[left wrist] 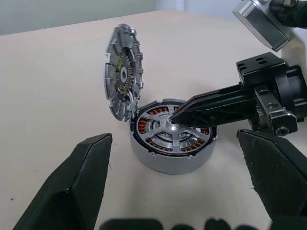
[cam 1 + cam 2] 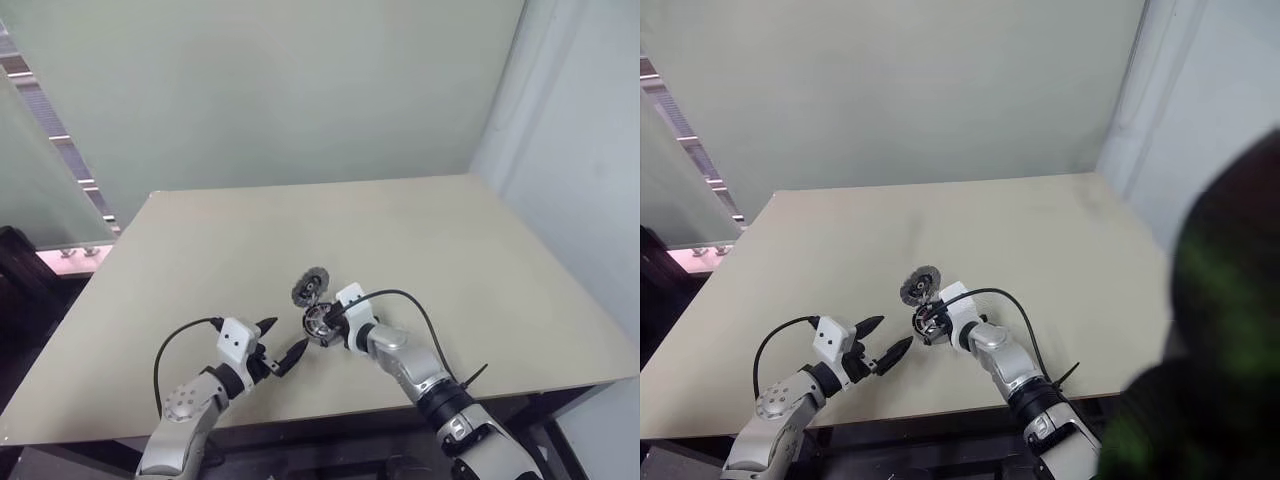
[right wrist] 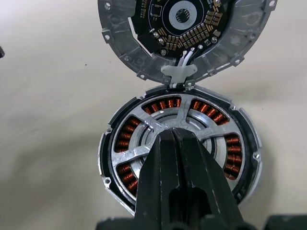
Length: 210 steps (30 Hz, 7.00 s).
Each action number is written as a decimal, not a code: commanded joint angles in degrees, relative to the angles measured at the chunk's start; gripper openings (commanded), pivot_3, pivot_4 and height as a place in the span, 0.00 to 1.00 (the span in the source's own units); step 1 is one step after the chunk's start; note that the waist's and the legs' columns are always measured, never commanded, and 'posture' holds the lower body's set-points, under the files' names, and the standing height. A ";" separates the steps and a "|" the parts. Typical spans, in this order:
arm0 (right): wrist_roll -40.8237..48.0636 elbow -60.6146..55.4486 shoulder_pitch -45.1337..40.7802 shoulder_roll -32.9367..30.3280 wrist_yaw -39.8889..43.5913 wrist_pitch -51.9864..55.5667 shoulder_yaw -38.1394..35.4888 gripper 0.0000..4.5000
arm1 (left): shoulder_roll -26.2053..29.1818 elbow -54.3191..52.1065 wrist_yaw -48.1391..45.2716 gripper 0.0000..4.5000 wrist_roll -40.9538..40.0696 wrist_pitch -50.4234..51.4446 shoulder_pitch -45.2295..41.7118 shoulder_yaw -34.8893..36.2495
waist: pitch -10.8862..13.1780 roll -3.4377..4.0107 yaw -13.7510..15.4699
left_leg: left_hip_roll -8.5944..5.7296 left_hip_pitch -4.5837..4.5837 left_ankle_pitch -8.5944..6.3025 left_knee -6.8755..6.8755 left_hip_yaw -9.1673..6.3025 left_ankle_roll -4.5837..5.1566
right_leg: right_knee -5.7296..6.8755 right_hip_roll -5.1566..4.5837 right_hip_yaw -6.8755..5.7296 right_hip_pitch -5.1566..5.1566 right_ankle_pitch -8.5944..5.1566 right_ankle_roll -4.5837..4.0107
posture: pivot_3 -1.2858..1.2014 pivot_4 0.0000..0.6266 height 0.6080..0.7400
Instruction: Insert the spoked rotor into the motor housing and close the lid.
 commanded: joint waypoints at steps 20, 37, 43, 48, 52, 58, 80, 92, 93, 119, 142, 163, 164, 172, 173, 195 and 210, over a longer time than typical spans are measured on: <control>-15.28 -19.81 -14.15 -19.13 28.08 14.49 20.42 0.99 | 1.55 1.26 -1.21 1.00 0.43 -1.81 -1.59 0.70 | -0.01 -0.02 -0.01 | -0.02 -0.02 0.00 0.02 -0.01 0.00 | 0.02 -0.03 -0.07 -0.03 0.01 0.01 | 0.52 0.00 1.00; -26.54 -8.50 -17.81 -15.92 32.42 4.72 25.91 0.99 | 1.31 0.62 -1.01 1.00 0.31 -1.95 0.29 0.51 | -0.01 -0.02 0.16 | -0.03 -0.01 0.00 0.03 -0.05 -0.01 | 0.04 -0.04 -0.09 -0.03 0.01 0.00 | 0.52 0.00 1.00; -28.34 -6.23 -16.18 -15.48 32.61 4.08 25.59 0.95 | 1.69 0.82 -0.28 1.00 0.05 -2.13 0.10 1.99 | -0.01 -0.02 0.16 | -0.02 0.01 0.00 0.03 -0.06 -0.02 | 0.07 -0.04 -0.10 -0.03 0.02 -0.01 | 0.52 0.00 1.00; -29.41 -5.50 -15.17 -15.10 32.13 3.63 24.98 0.62 | 1.94 0.67 -0.17 1.00 0.03 -1.91 -0.28 2.45 | -0.01 -0.02 0.17 | -0.02 0.04 0.00 0.03 -0.07 -0.02 | 0.08 -0.04 -0.11 0.00 0.05 -0.05 | 0.52 0.00 1.00; -30.07 -5.59 -14.63 -14.83 31.35 2.56 24.18 0.30 | 1.96 0.36 0.03 1.00 0.04 -1.56 -0.66 2.74 | -0.01 -0.02 0.16 | -0.03 0.06 0.00 0.02 -0.06 -0.02 | 0.08 -0.04 -0.11 0.01 0.05 -0.05 | 0.52 0.00 1.00; -30.71 -5.80 -14.07 -14.48 30.38 1.12 22.98 0.02 | 2.25 0.08 0.30 1.00 -0.01 -1.16 -0.96 3.35 | -0.03 -0.04 0.18 | -0.04 0.11 0.00 0.04 -0.08 -0.03 | 0.11 -0.04 -0.11 0.08 0.05 -0.05 | 0.52 0.00 1.00; -20.38 -36.35 -8.16 -16.77 41.96 37.82 17.34 0.00 | 0.19 0.34 1.64 1.00 0.43 -0.80 -2.07 1.63 | -0.02 -0.03 0.21 | -0.04 0.01 -0.06 0.05 -0.13 -0.14 | 0.14 -0.06 -0.15 -0.04 0.05 -0.05 | 0.52 0.00 1.00; -13.59 -39.08 1.18 -4.12 22.21 52.31 7.44 0.00 | -2.05 2.73 1.49 1.00 -0.19 -2.24 -2.92 1.34 | -0.03 -0.06 0.18 | 0.03 0.05 -0.05 0.10 -0.13 -0.15 | 0.17 -0.03 -0.24 -0.02 0.05 -0.05 | 0.52 0.00 1.00; -13.32 -38.44 1.64 -2.60 20.12 52.63 6.39 0.00 | -1.85 2.27 0.92 1.00 -1.23 -1.74 -2.58 1.86 | -0.03 -0.06 0.17 | 0.03 0.04 -0.05 0.10 -0.12 -0.15 | 0.17 -0.03 -0.24 -0.02 0.05 -0.05 | 0.52 0.00 1.00; 0.59 -33.57 2.54 8.60 3.10 49.71 -5.53 0.00 | 6.06 -6.36 -5.12 1.00 -10.35 11.16 5.75 7.74 | -0.01 -0.03 -0.08 | 0.08 0.01 -0.06 0.05 -0.09 -0.19 | 0.13 -0.06 -0.27 -0.11 0.03 -0.08 | 0.52 0.00 1.00; 3.83 -40.93 -0.29 2.36 4.35 43.66 -0.12 0.99 | 6.70 -6.46 -5.16 1.00 -8.94 10.75 5.09 7.36 | -0.01 -0.04 -0.07 | 0.13 -0.03 -0.08 0.03 -0.06 -0.22 | 0.09 -0.03 -0.27 -0.15 0.03 -0.08 | 0.52 0.00 1.00; -11.03 -29.09 -3.41 -23.77 8.40 18.33 2.31 0.99 | 5.31 -7.57 -4.80 1.00 -8.04 10.56 3.78 4.72 | -0.01 -0.04 -0.14 | 0.17 -0.11 -0.10 -0.09 0.05 -0.17 | -0.03 0.02 -0.23 -0.20 0.03 -0.08 | 0.52 0.00 1.00; -10.16 -29.46 -2.70 -22.59 8.82 18.75 2.22 0.99 | 5.36 -7.61 -4.84 1.00 -8.06 10.56 3.83 4.79 | -0.01 -0.04 -0.10 | 0.17 -0.11 -0.10 -0.10 0.05 -0.17 | -0.02 0.03 -0.23 -0.21 0.03 -0.08 | 0.52 0.00 1.00; -5.78 -33.42 2.00 -13.88 11.69 22.80 3.76 0.99 | 6.32 -8.56 -5.02 1.00 -8.13 10.91 4.70 5.22 | -0.01 -0.05 0.02 | 0.12 -0.12 -0.10 0.06 0.02 -0.17 | -0.03 0.00 -0.20 -0.10 0.04 -0.07 | 0.52 0.00 1.00; -5.89 -33.16 2.32 -13.22 11.72 22.78 4.24 0.99 | 6.47 -8.70 -4.99 1.00 -8.18 10.99 4.79 5.23 | 0.00 -0.05 0.04 | 0.12 -0.11 -0.10 0.07 0.02 -0.18 | -0.03 0.00 -0.20 -0.09 0.03 -0.07 | 0.52 0.00 1.00; 0.14 -18.77 0.13 -14.90 32.33 4.39 2.73 1.00 | 7.32 -9.46 -6.85 0.00 -8.23 13.43 4.37 3.53 | 0.00 -0.05 0.10 | 0.13 0.02 -0.09 0.08 0.05 -0.18 | -0.01 0.01 -0.21 -0.01 0.03 -0.08 | 0.52 0.00 1.00; -4.39 4.58 -11.12 -13.38 44.38 -11.87 3.96 1.00 | 7.87 -10.20 -7.30 0.00 -7.78 13.14 5.64 3.27 | -0.01 -0.05 0.06 | 0.13 0.13 -0.09 0.06 0.05 -0.18 | 0.05 0.02 -0.20 0.07 0.05 -0.08 | 0.52 0.00 1.00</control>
